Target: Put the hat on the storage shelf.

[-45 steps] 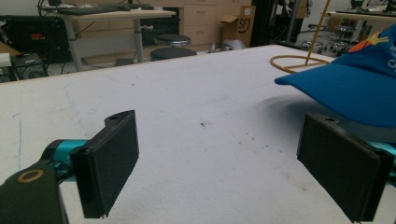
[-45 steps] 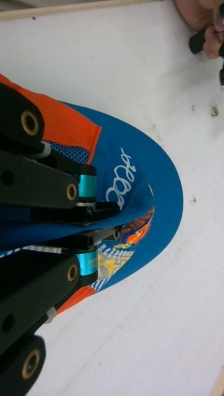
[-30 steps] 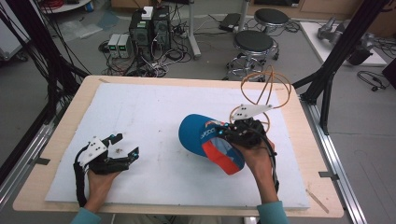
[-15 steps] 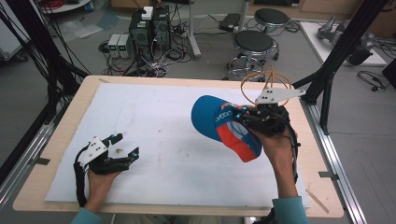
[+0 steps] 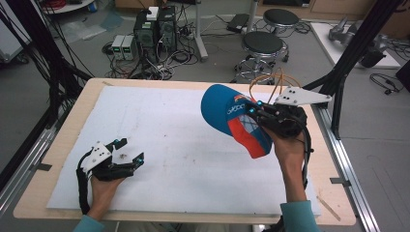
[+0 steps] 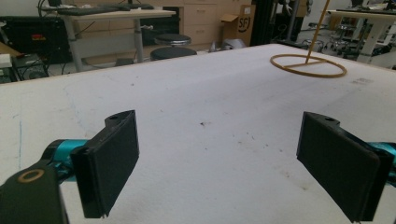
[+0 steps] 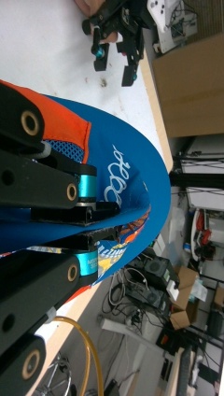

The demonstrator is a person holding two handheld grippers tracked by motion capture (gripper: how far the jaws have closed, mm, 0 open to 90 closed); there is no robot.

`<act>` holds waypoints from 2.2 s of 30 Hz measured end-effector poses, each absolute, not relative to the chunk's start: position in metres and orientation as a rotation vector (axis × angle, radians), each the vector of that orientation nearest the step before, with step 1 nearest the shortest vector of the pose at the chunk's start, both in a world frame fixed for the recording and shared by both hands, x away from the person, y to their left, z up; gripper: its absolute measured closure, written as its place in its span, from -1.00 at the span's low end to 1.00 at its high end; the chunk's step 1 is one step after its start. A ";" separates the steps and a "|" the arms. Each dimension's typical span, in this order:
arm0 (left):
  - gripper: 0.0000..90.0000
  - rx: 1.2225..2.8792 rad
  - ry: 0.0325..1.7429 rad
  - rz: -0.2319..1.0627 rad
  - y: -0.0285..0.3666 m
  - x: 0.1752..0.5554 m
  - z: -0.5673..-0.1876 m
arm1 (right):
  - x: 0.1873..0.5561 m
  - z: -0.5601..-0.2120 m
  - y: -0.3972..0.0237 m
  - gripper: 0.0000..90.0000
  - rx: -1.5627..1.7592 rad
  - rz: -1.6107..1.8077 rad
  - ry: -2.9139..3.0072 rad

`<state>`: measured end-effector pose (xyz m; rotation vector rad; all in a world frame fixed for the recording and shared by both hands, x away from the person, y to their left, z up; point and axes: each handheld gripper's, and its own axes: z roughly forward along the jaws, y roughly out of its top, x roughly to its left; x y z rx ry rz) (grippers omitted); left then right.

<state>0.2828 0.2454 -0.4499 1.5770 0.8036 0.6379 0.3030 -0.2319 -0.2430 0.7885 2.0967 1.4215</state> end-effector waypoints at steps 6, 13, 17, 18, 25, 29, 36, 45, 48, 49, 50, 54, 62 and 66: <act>-0.71 1.578 0.804 0.637 0.246 0.283 -0.450 | 0.302 -0.241 -0.235 0.97 0.790 1.445 2.046; -0.71 1.578 0.804 0.638 0.245 0.283 -0.450 | 0.301 -0.238 -0.240 0.97 0.782 1.498 1.963; -0.71 1.577 0.805 0.638 0.245 0.283 -0.450 | 0.301 -0.232 -0.245 0.97 0.794 1.503 1.913; -0.71 1.577 0.804 0.638 0.245 0.283 -0.450 | 0.302 -0.230 -0.246 0.97 0.797 1.508 1.902; -0.71 1.574 0.813 0.637 0.246 0.284 -0.450 | 0.304 -0.215 -0.260 0.97 0.817 1.520 1.851; -0.71 1.574 0.815 0.637 0.245 0.284 -0.450 | 0.307 -0.209 -0.269 0.97 0.845 1.551 1.825; -0.71 1.575 0.814 0.638 0.245 0.283 -0.450 | 0.310 -0.196 -0.286 0.97 0.868 1.500 1.779; -0.71 1.578 0.811 0.638 0.245 0.283 -0.450 | 0.301 -0.177 -0.311 0.97 0.890 1.439 1.719; -0.71 1.578 0.812 0.638 0.245 0.283 -0.450 | 0.301 -0.175 -0.317 0.97 0.906 1.428 1.704; -0.71 1.578 0.814 0.637 0.245 0.283 -0.450 | 0.303 -0.173 -0.322 0.97 0.924 1.425 1.690; -0.71 1.577 0.815 0.637 0.245 0.283 -0.450 | 0.305 -0.172 -0.325 0.97 0.930 1.424 1.685; -0.71 1.577 0.815 0.636 0.245 0.283 -0.450 | 0.314 -0.172 -0.332 0.97 0.966 1.401 1.666; -0.71 1.578 0.813 0.634 0.246 0.283 -0.450 | 0.334 -0.183 -0.344 0.97 1.041 1.376 1.641; -0.71 1.579 0.812 0.635 0.245 0.283 -0.450 | 0.343 -0.192 -0.344 0.97 1.067 1.365 1.651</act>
